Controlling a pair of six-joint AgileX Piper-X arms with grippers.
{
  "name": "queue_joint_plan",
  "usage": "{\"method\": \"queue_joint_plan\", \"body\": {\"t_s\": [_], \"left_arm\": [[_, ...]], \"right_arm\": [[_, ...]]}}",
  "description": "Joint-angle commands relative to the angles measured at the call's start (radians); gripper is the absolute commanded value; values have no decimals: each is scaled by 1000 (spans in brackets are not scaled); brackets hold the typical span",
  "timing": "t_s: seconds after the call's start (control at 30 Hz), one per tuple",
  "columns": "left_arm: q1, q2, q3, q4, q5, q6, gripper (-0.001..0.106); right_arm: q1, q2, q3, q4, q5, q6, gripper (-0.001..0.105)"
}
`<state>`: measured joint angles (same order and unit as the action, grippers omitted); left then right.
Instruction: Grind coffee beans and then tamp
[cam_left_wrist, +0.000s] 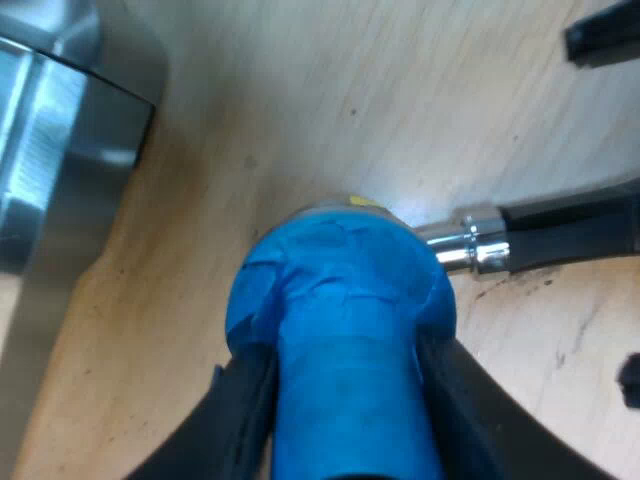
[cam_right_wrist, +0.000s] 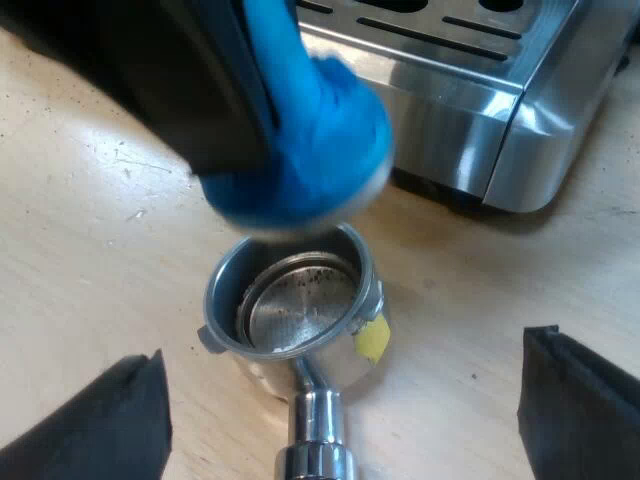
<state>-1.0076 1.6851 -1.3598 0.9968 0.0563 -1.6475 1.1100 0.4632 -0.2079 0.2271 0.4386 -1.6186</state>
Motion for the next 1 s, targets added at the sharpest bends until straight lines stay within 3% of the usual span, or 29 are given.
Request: {"method": "queue_joint_plan", "body": {"t_s": [0.03, 0.1, 0.23, 0.4, 0.77, 1.0], "left_arm": [[15, -48, 1, 35, 4, 0, 0], [31, -70, 1, 60, 4, 0, 0], [86, -124, 1, 102, 1, -4, 0], [143, -194, 10, 153, 1, -16, 0], [292, -406, 233, 153, 1, -54, 0], [404, -470, 390, 133, 1, -57, 0]], "right_arm": [[0, 1, -10, -8, -2, -10, 72], [0, 1, -10, -8, -2, -10, 72], [0, 1, -10, -8, -2, -85, 72], [0, 1, -10, -8, -2, -89, 72], [0, 1, -10, -27, -22, -89, 72], [0, 1, -10, -62, -61, -89, 72]]}}
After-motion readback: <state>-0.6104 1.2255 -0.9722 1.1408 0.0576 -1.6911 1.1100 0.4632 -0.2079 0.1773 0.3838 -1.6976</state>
